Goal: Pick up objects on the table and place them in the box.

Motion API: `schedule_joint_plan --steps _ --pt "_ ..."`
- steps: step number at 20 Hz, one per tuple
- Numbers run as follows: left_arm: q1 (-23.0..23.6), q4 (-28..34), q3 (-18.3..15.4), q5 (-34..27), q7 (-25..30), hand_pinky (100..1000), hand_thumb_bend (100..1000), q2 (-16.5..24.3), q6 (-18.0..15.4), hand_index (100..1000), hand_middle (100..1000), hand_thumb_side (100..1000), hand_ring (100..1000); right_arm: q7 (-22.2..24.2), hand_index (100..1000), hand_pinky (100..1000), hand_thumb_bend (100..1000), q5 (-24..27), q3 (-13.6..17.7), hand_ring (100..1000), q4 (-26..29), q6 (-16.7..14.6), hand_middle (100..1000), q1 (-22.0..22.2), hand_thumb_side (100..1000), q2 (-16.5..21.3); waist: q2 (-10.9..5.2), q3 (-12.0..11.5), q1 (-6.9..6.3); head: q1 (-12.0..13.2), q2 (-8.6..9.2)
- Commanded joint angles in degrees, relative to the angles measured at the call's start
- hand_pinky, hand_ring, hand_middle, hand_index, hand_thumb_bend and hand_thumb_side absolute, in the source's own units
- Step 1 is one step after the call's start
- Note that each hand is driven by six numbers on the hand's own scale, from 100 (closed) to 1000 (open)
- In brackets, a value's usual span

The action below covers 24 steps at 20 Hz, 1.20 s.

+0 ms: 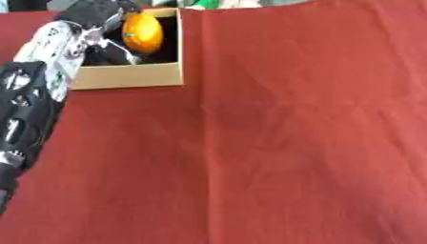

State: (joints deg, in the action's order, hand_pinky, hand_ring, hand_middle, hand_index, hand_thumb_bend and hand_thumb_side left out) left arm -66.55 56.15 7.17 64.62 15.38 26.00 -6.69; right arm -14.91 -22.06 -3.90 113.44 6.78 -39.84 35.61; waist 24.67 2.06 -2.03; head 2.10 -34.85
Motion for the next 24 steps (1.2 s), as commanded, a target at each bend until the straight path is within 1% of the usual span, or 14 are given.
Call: schedule_joint_plan --steps 1,4,5,7,10,12,13,16,18,19,21,22,24 --pt "-0.83 2.59 -0.73 -0.24 1.21 755 639 2.43 -0.1 892 798 390 882 -0.05 920 937 100 0.17 0.41 889 1.16 -0.01 829 -0.57 919 0.96 -1.96 -0.06 0.04 -0.16 -0.65" --pt "-0.64 3.73 -0.8 -0.1 1.64 730 611 2.68 0.11 889 794 389 868 -0.05 920 937 100 0.16 0.39 890 1.16 -0.01 829 -0.52 919 0.89 -2.09 -0.07 0.01 -0.19 -0.81" --pt "-0.61 4.14 -0.91 -0.19 1.61 702 567 2.76 0.25 883 787 376 853 -0.06 921 937 100 0.15 0.4 890 1.16 -0.01 829 -0.49 919 0.87 -2.14 -0.09 0.0 -0.19 -0.88" --pt "-0.54 5.36 -1.19 -0.28 1.13 662 523 2.96 0.69 875 775 361 828 -0.11 920 937 100 0.12 0.44 890 1.16 0.02 829 -0.4 918 0.84 -2.27 -0.14 -0.03 -0.25 -0.99" --pt "-0.41 8.26 -1.67 -1.23 0.37 654 479 3.3 1.13 864 771 340 823 -0.13 920 936 100 0.05 0.45 890 1.16 -0.02 829 -0.43 915 0.82 -2.47 -0.23 0.0 -0.51 -1.36" --pt "-0.07 11.53 -1.94 -2.21 0.04 661 436 3.88 1.4 856 770 313 826 -0.15 919 936 100 -0.04 0.49 890 1.16 -0.05 830 -0.45 914 0.9 -2.56 -0.27 0.05 -0.94 -1.7" --pt "0.19 13.52 -2.06 -2.65 -0.14 653 404 4.27 1.62 846 764 281 820 -0.19 919 936 100 -0.08 0.53 890 1.16 -0.05 830 -0.46 913 0.94 -2.58 -0.29 0.07 -1.2 -1.84" --pt "1.85 21.04 -2.4 -4.63 -1.28 637 351 5.84 3.12 830 754 231 809 -0.31 919 935 100 -0.19 0.63 890 1.16 -0.06 830 -0.49 912 1.06 -2.56 -0.39 0.1 -1.78 -2.32" --pt "3.73 26.77 -2.46 -8.03 -1.94 628 304 7.13 4.43 828 746 203 804 -0.4 919 935 100 -0.27 0.7 891 1.16 -0.06 830 -0.47 911 1.2 -2.51 -0.49 0.09 -2.13 -2.66" --pt "4.79 29.62 -2.62 -10.09 -2.37 622 256 7.87 5.45 823 741 163 799 -0.44 919 935 100 -0.31 0.73 891 1.16 -0.06 830 -0.47 910 1.27 -2.48 -0.55 0.07 -2.29 -2.8" --pt "7.51 36.12 -3.16 -14.45 -4.23 604 268 9.42 8.39 822 733 176 786 -0.57 919 935 100 -0.38 0.83 891 1.16 -0.08 830 -0.49 908 1.41 -2.43 -0.67 0.03 -2.61 -3.04" --pt "9.05 39.27 -3.59 -17.17 -5.57 590 284 9.92 10.15 820 725 200 778 -0.67 919 935 100 -0.41 0.88 890 1.16 -0.1 830 -0.53 905 1.47 -2.4 -0.76 0.03 -2.79 -3.13" --pt "12.34 45.63 -4.28 -23.9 -9.21 585 288 10.86 13.39 825 724 190 775 -0.92 918 935 100 -0.46 0.97 890 1.16 -0.21 830 -0.64 904 1.49 -2.37 -0.85 0.06 -2.96 -3.23"
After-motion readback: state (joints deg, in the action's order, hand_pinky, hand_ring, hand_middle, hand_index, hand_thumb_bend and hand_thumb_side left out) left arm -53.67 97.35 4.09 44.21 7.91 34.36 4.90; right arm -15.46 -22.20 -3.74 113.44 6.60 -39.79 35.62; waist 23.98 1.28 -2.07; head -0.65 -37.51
